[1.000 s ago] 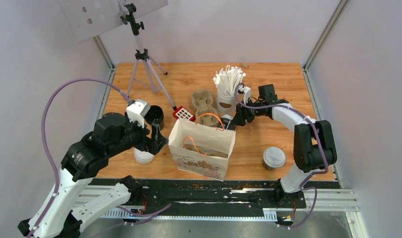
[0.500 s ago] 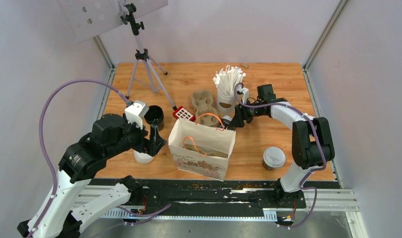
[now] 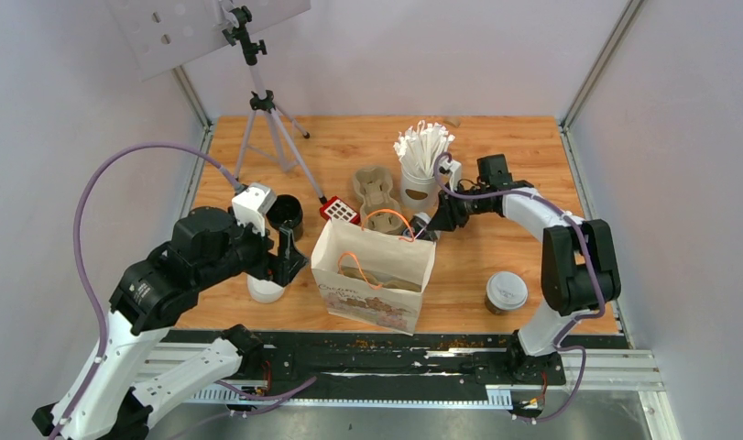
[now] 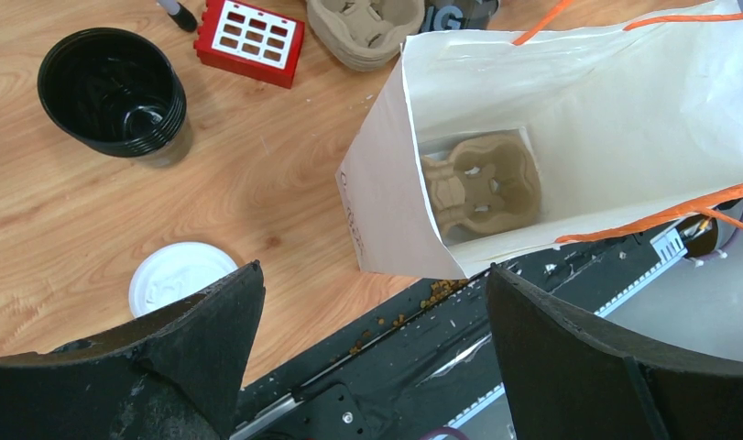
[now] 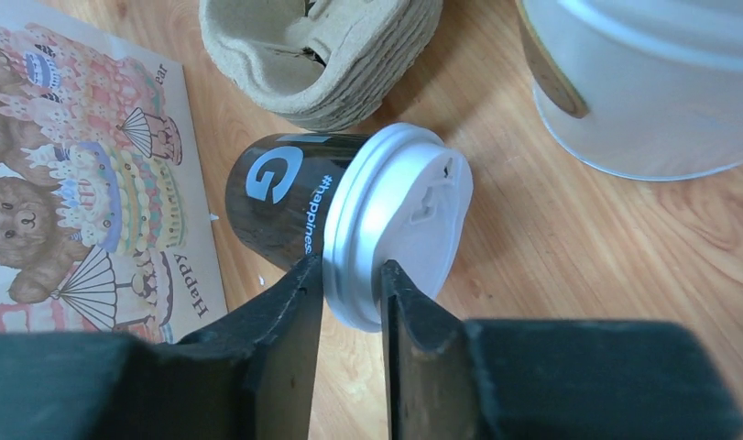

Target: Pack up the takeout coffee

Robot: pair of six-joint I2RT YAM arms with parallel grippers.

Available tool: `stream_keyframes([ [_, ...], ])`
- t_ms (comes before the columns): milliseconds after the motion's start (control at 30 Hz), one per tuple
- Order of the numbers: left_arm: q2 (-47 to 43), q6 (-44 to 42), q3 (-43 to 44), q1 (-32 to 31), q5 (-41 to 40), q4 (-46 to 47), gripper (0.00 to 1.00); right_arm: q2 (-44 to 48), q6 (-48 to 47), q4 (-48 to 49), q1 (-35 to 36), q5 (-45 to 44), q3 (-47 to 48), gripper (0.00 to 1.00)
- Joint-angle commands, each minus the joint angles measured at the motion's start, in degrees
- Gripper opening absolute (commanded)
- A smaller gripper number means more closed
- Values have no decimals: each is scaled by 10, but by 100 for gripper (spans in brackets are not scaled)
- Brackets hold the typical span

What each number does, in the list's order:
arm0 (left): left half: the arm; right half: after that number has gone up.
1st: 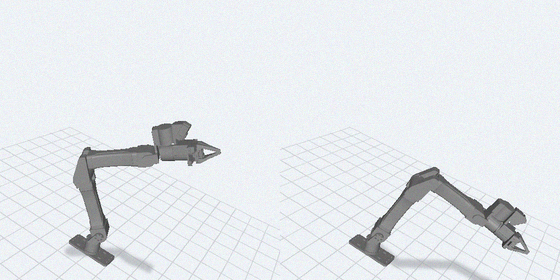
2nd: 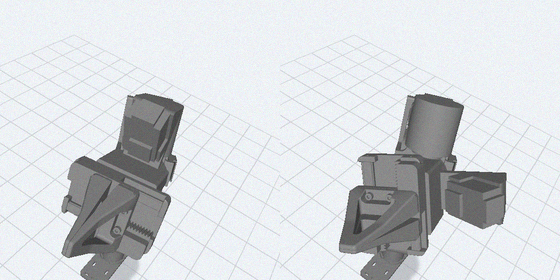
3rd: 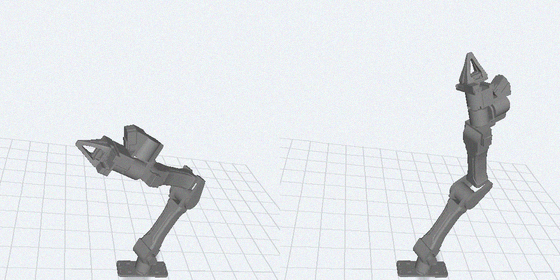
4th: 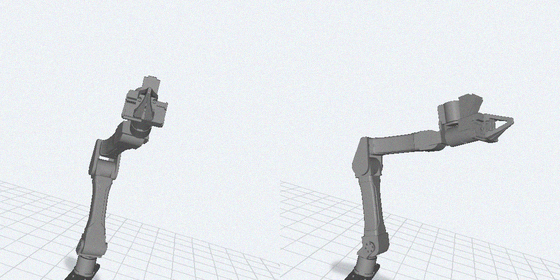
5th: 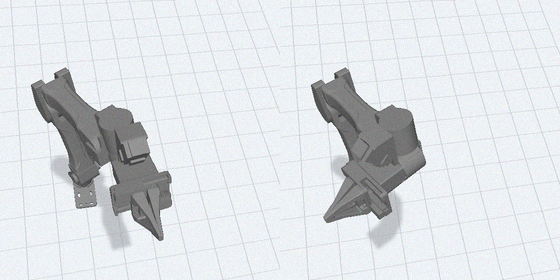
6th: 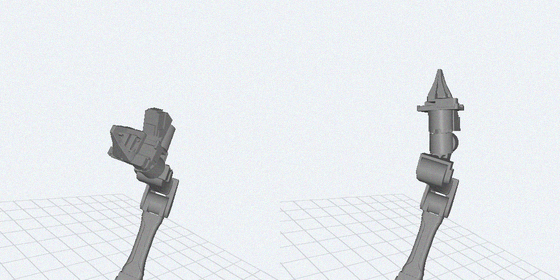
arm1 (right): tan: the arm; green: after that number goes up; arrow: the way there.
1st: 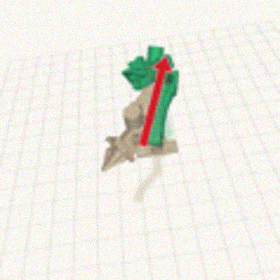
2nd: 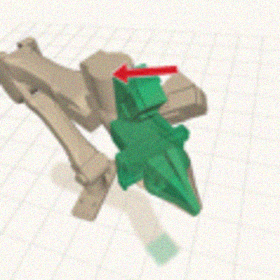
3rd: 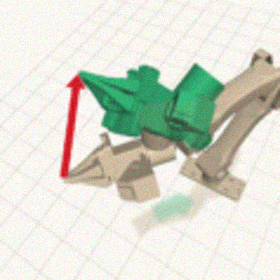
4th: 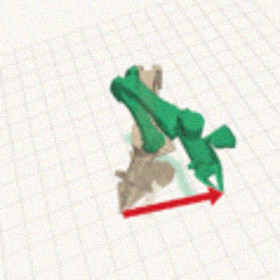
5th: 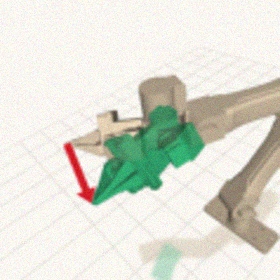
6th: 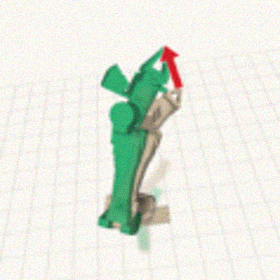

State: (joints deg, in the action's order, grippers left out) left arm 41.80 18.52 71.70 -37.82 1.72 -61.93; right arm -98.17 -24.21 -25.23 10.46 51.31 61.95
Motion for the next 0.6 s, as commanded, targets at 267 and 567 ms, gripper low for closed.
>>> stream_keyframes([
  [267, 7, -6, 47, 2, 17, 10, 97, 133, -10, -68, 1, -135, 31, 22],
  [567, -22, 24, 24, 2, 37, 25, 96, 241, -19, -168, 7, -396, 67, 26],
])
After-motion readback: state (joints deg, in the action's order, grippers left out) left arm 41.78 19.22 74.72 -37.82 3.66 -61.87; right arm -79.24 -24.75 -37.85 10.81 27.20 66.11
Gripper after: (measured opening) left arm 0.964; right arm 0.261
